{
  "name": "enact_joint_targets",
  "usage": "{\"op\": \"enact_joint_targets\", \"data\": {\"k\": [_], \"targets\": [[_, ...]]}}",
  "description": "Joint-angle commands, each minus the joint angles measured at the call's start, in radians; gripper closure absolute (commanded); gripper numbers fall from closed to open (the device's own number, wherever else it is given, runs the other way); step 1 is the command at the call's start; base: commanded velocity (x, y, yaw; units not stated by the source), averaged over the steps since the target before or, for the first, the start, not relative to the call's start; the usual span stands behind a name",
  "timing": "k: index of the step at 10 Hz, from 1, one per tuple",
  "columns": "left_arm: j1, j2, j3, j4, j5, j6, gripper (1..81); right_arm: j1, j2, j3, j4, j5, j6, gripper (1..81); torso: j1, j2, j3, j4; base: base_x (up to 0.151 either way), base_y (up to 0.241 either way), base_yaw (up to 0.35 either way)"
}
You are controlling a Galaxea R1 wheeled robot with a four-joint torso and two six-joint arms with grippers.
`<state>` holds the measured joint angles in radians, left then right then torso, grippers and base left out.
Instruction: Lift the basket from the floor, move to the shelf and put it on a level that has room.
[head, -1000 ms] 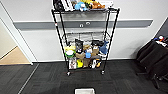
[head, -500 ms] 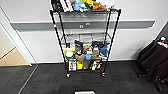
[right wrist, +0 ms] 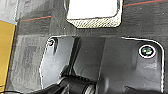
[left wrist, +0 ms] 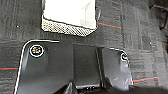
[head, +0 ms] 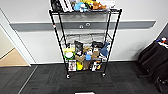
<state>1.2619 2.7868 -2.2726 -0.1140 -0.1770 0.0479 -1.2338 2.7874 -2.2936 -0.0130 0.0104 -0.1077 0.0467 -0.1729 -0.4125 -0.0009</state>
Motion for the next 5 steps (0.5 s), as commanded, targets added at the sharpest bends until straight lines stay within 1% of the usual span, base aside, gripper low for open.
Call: {"op": "enact_joint_targets", "data": {"k": [1,4,5], "targets": [[-0.035,-0.013,0.011,0.004,0.054,-0.003,1.0,0.049,-0.009,0.008,0.011,-0.053,0.002,1.0,0.000,0.000,0.000,0.000,0.000,0.000,0.000],[-0.035,-0.016,0.007,-0.004,0.064,-0.008,1.0,0.049,-0.006,0.007,0.011,-0.053,0.002,1.0,0.000,0.000,0.000,0.000,0.000,0.000,0.000],[-0.034,-0.024,0.013,-0.003,0.064,-0.006,1.0,0.049,-0.006,0.007,0.011,-0.053,0.002,1.0,0.064,-0.100,0.000,0.000,0.000,0.000,0.000]]}}
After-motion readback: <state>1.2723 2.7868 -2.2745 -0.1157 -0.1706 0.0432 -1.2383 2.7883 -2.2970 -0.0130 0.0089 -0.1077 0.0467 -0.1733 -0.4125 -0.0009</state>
